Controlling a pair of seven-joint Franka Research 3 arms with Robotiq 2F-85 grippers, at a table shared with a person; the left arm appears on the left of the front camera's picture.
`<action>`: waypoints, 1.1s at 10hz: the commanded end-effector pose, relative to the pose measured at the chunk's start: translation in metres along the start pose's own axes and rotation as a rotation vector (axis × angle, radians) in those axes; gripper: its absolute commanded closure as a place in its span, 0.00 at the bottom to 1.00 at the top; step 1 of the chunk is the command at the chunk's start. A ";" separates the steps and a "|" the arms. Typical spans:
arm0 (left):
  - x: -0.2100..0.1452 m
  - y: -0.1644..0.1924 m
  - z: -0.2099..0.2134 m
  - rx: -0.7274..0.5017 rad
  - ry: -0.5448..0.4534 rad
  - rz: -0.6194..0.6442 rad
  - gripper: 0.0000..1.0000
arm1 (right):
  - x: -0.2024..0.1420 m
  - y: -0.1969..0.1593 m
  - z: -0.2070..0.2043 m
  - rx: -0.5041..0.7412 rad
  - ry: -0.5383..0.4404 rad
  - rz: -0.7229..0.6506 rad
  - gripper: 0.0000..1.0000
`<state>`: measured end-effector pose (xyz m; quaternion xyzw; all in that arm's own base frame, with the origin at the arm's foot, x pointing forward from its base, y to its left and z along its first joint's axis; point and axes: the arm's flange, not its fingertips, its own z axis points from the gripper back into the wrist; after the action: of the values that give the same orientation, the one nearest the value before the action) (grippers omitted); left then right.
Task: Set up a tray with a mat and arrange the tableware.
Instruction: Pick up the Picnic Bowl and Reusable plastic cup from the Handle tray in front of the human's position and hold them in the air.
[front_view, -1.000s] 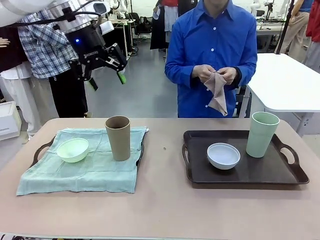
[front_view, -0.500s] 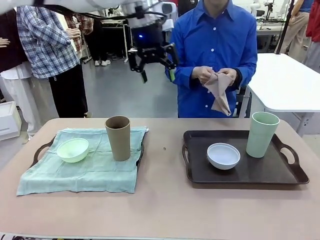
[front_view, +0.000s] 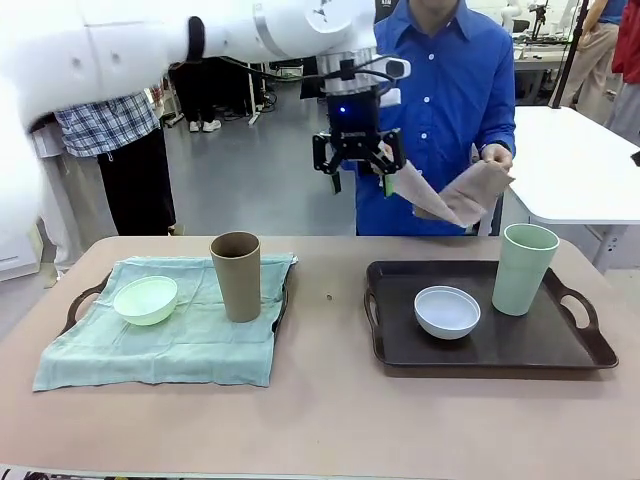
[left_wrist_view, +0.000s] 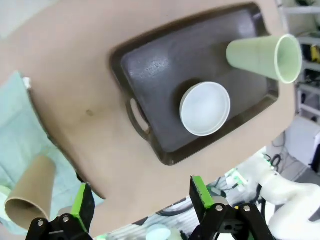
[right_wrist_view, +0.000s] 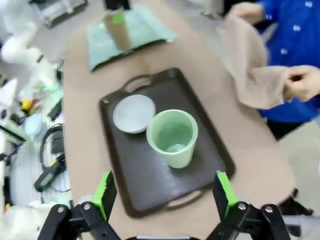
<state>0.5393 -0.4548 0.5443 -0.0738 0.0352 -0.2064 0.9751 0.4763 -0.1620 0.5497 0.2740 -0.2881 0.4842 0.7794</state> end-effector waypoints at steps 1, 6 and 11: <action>0.033 -0.017 0.017 0.012 -0.003 0.016 0.00 | 0.010 -0.013 -0.003 -0.043 0.023 -0.070 0.00; 0.011 -0.008 -0.006 -0.018 0.000 -0.009 0.00 | 0.008 -0.013 -0.003 -0.040 0.017 -0.048 0.00; 0.014 -0.007 -0.005 -0.026 0.005 -0.009 0.00 | -0.005 -0.026 -0.008 0.019 0.050 0.253 0.00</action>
<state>0.5491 -0.4674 0.5397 -0.0858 0.0401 -0.2103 0.9730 0.4902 -0.1610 0.5505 0.2552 -0.2874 0.5054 0.7725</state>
